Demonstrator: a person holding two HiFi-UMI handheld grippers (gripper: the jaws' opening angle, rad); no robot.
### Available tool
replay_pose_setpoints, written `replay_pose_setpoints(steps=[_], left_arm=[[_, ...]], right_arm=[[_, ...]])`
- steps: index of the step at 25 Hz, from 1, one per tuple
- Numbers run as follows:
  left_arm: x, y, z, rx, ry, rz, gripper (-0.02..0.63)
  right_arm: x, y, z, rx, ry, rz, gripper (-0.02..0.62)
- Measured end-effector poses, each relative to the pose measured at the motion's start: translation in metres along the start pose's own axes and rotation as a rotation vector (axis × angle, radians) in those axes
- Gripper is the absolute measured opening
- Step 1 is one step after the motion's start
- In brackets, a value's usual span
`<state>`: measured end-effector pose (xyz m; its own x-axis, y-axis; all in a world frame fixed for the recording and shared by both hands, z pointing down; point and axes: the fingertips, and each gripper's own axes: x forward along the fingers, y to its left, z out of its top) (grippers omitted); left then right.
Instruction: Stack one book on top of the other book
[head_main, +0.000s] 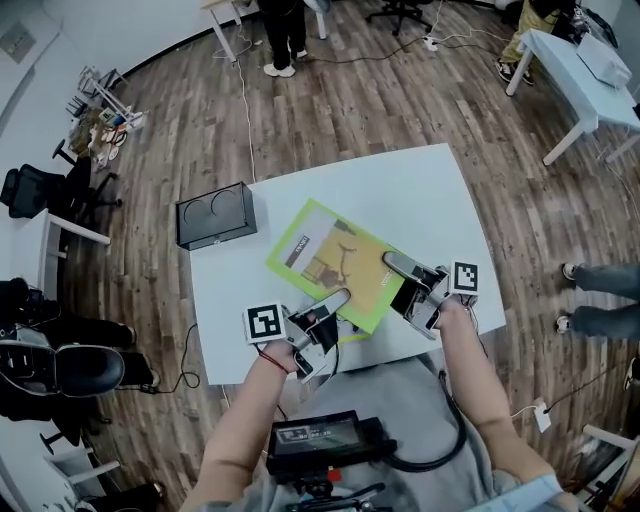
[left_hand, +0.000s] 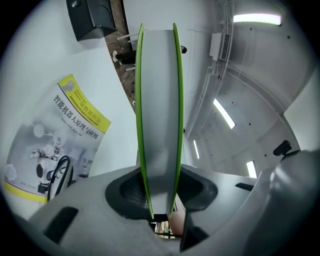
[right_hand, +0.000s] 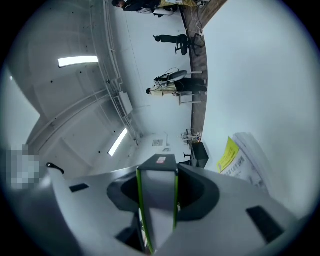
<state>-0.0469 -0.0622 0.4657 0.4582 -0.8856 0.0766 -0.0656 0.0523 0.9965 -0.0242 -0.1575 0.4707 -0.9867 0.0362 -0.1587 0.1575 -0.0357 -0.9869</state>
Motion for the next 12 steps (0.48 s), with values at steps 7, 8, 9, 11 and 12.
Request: replay_pose_setpoints(steps=[7, 8, 9, 11, 12], left_arm=[[-0.058, 0.011, -0.005, -0.013, 0.063, 0.025, 0.152], [-0.065, 0.012, -0.006, -0.014, 0.068, 0.024, 0.152], [-0.07, 0.013, -0.006, -0.016, 0.073, 0.022, 0.152], [-0.08, 0.016, -0.008, -0.016, 0.083, 0.025, 0.152], [-0.085, 0.018, -0.008, -0.014, 0.09, 0.031, 0.152]], right_arm=[[0.019, -0.018, -0.059, 0.05, 0.046, -0.011, 0.147], [0.021, -0.02, -0.066, 0.06, 0.051, -0.01, 0.147], [0.023, -0.022, -0.072, 0.067, 0.055, -0.01, 0.147], [0.026, -0.025, -0.083, 0.072, 0.065, -0.012, 0.147], [0.028, -0.027, -0.087, 0.073, 0.07, -0.015, 0.147]])
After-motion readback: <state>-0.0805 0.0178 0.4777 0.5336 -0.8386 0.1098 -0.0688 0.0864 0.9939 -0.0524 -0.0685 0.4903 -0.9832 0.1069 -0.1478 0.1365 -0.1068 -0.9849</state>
